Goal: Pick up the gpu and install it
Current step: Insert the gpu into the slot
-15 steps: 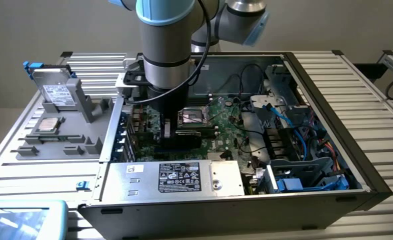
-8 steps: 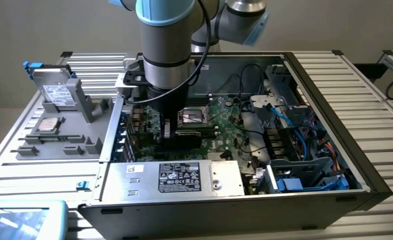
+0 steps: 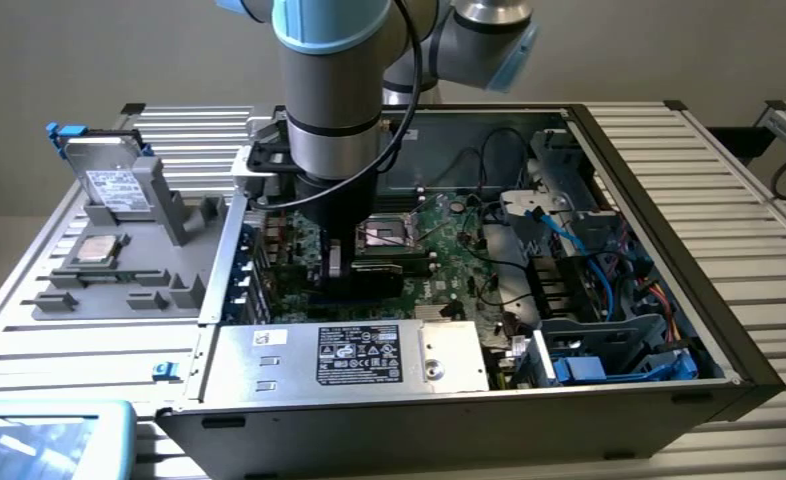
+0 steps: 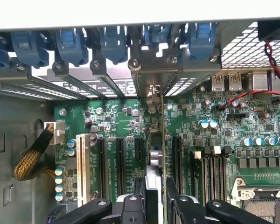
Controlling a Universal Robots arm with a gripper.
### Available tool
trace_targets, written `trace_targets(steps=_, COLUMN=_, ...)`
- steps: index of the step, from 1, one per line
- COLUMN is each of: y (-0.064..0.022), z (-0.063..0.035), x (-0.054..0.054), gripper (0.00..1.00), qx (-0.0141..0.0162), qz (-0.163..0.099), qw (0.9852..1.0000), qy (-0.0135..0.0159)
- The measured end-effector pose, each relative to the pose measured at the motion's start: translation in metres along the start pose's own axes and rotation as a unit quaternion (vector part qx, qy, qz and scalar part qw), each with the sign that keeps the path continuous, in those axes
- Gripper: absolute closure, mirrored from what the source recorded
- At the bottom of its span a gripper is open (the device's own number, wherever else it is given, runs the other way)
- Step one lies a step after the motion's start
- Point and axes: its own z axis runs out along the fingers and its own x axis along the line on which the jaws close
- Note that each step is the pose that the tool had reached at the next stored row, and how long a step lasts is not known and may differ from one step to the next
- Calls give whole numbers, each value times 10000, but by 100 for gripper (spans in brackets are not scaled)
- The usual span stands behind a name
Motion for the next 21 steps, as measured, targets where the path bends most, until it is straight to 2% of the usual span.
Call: trace_targets(steps=21, y=-16, z=2, x=0, gripper=71, qx=-2, qz=2, qw=10000, qy=-9)
